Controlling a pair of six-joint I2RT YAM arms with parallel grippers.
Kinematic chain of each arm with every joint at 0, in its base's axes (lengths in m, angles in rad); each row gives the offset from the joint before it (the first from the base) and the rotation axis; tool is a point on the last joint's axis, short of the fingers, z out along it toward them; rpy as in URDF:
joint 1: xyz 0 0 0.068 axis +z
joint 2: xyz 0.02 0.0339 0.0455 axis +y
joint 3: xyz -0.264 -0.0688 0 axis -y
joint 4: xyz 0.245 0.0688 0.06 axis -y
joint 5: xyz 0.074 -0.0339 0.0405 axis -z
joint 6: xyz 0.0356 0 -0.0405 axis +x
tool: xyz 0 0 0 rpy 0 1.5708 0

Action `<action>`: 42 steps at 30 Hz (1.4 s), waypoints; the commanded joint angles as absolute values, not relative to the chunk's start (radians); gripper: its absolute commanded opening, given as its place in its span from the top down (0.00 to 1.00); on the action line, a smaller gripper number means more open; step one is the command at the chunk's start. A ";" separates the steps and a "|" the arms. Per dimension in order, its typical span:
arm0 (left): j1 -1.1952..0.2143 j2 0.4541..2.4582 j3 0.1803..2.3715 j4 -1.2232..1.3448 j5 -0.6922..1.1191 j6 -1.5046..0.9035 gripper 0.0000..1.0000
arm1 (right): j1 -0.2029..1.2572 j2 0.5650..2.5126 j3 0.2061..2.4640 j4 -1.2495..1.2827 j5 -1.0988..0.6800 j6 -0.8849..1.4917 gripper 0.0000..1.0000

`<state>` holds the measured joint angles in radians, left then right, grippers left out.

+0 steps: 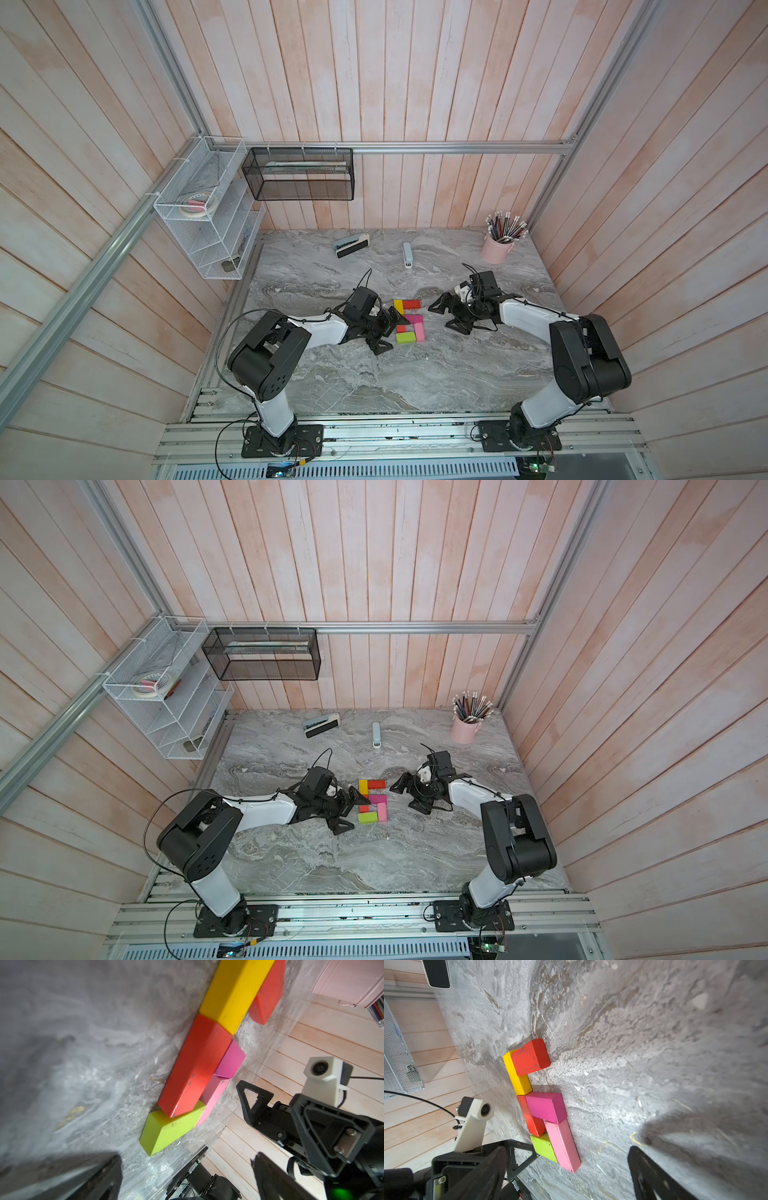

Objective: Assemble the number 6 with building blocks
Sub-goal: Adjust the building block at the center of the board.

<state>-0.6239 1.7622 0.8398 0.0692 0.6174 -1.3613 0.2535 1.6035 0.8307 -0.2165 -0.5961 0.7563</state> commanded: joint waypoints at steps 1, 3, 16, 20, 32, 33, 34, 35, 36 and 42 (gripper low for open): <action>-0.645 1.819 0.834 0.032 0.557 -1.382 0.01 | 0.242 1.578 0.811 -0.254 -0.595 0.726 0.06; -0.653 1.822 0.839 0.032 0.550 -1.387 0.01 | 0.237 1.568 0.808 -0.255 -0.597 0.722 0.06; -0.665 1.834 0.845 0.058 0.531 -1.412 0.01 | 0.221 1.543 0.788 -0.256 -0.606 0.709 0.06; -0.666 1.842 0.863 0.047 0.529 -1.400 0.01 | 0.218 1.540 0.788 -0.256 -0.607 0.709 0.06; -0.661 1.858 0.900 0.007 0.535 -1.373 0.01 | 0.210 1.539 0.788 -0.256 -0.609 0.710 0.06; -0.661 1.857 0.899 0.002 0.533 -1.371 0.01 | 0.210 1.539 0.789 -0.256 -0.610 0.712 0.06; -0.661 1.853 0.897 0.000 0.532 -1.371 0.01 | 0.209 1.541 0.790 -0.255 -0.611 0.712 0.06; -0.661 1.848 0.895 -0.005 0.532 -1.370 0.01 | 0.209 1.543 0.789 -0.252 -0.617 0.711 0.06; -0.660 1.843 0.893 -0.010 0.530 -1.370 0.01 | 0.209 1.543 0.789 -0.251 -0.619 0.712 0.06; -0.660 1.790 0.859 -0.035 0.525 -1.371 0.01 | 0.211 1.557 0.796 -0.243 -0.629 0.713 0.06</action>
